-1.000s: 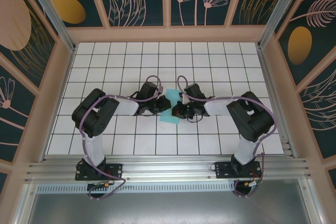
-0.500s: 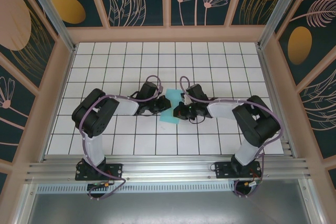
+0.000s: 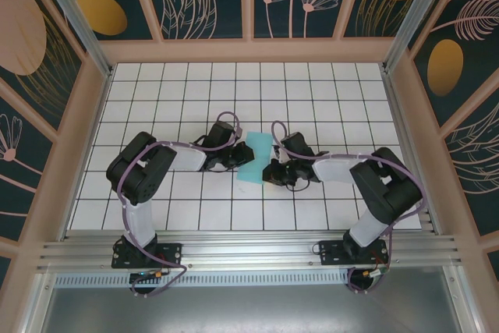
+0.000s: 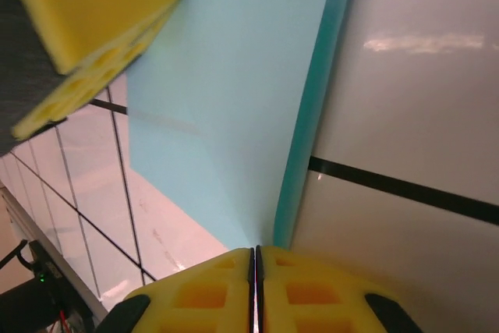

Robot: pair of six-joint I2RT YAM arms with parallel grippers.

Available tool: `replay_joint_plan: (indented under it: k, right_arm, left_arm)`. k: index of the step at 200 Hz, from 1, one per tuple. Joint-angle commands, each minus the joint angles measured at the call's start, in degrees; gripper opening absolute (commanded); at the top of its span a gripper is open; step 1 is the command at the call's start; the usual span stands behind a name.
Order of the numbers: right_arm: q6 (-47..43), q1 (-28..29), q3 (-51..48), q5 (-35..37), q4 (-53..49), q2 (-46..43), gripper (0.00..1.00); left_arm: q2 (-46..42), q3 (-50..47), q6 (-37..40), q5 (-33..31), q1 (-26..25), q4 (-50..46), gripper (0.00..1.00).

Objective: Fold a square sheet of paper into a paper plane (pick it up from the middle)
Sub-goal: Fold the triangle a second time at the center of the table.

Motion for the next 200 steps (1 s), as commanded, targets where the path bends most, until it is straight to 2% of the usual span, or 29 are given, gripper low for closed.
replay_joint_plan:
  k: [1, 20, 44, 119, 200]
  right_arm:
    - [1.0, -3.3, 1.3, 2.8, -2.3, -3.3, 0.19]
    - [2.2, -5.8, 1.2, 1.1, 0.0, -1.7, 0.25]
    - [3.6, -6.1, 2.5, -0.5, 2.6, 0.5, 0.34]
    - [5.0, -5.8, 3.9, -2.1, 5.7, 2.9, 0.39]
    - [5.3, -4.9, 6.2, -1.6, 6.2, 6.7, 0.4]
  left_arm:
    - [-1.4, 0.5, -0.4, -1.1, 0.3, -4.2, 0.16]
    - [-2.0, 2.1, -0.3, -0.7, 0.2, -5.0, 0.2]
    - [-2.1, 4.7, 0.6, -1.3, 0.3, -7.7, 0.23]
    - [-3.1, 6.7, 2.9, -1.7, 0.2, -10.9, 0.26]
    - [-1.7, 7.7, 4.0, -2.2, 0.2, -12.8, 0.26]
